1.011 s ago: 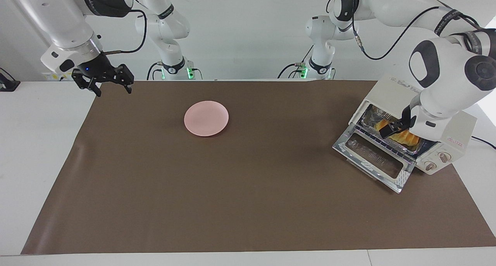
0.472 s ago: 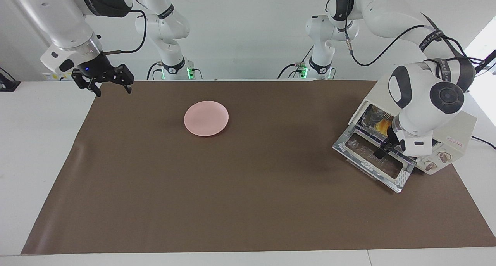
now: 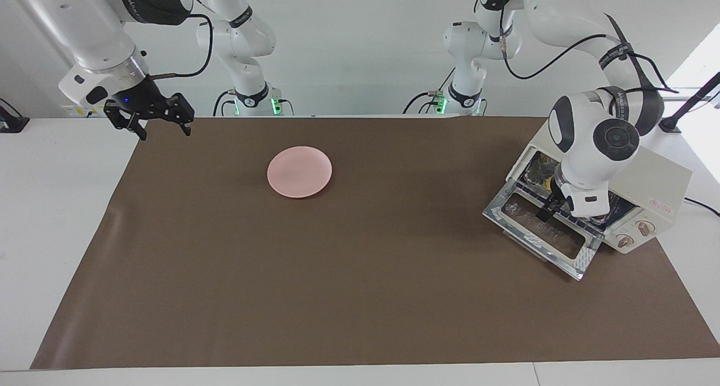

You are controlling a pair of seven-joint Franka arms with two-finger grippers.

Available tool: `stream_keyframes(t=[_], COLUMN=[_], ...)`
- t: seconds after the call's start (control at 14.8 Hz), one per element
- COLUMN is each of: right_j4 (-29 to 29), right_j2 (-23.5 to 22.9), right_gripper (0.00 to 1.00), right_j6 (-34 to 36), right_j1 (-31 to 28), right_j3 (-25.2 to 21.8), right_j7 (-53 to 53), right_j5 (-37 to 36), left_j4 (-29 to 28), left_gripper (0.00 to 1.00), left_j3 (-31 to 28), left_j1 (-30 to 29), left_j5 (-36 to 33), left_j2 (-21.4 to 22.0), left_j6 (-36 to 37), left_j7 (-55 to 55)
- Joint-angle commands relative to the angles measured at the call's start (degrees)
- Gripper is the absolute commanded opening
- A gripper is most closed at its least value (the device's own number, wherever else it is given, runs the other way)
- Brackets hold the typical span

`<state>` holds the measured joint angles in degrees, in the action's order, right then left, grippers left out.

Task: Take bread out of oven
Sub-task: 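Reach the left gripper into the toaster oven and grasp the foil tray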

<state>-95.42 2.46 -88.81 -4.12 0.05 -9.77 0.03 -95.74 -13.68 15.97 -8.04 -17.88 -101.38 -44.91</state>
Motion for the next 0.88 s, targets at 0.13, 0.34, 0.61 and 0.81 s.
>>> stream_keyframes(t=[0.13,0.34,0.61,0.81], right_j4=[-0.4,-0.4,-0.4,-0.5], right_j2=[0.8,0.8,0.8,0.8], right_gripper=[1.0,1.0,1.0,1.0], right_j6=[0.7,0.7,0.7,0.7], right_j1=[-1.1,-1.1,-1.1,-1.2], right_j3=[0.5,0.5,0.4,0.3], right_j7=[-1.0,-0.9,-0.9,-1.0], right_j5=[0.1,0.1,0.1,0.1], left_j4=[-12.1,-14.6,-15.8,-12.4], left_gripper=[1.0,0.88,0.13,0.0], left_j3=[-0.8,-0.8,-0.8,-0.7], left_j1=[1.2,1.1,0.6,0.5], left_j5=[-1.7,-1.7,-1.7,-1.6], left_j2=[5.7,6.0,6.4,5.4], left_j6=[-10.2,-13.0,-13.5,-13.0], left_j7=[-2.1,-2.1,-1.1,0.8])
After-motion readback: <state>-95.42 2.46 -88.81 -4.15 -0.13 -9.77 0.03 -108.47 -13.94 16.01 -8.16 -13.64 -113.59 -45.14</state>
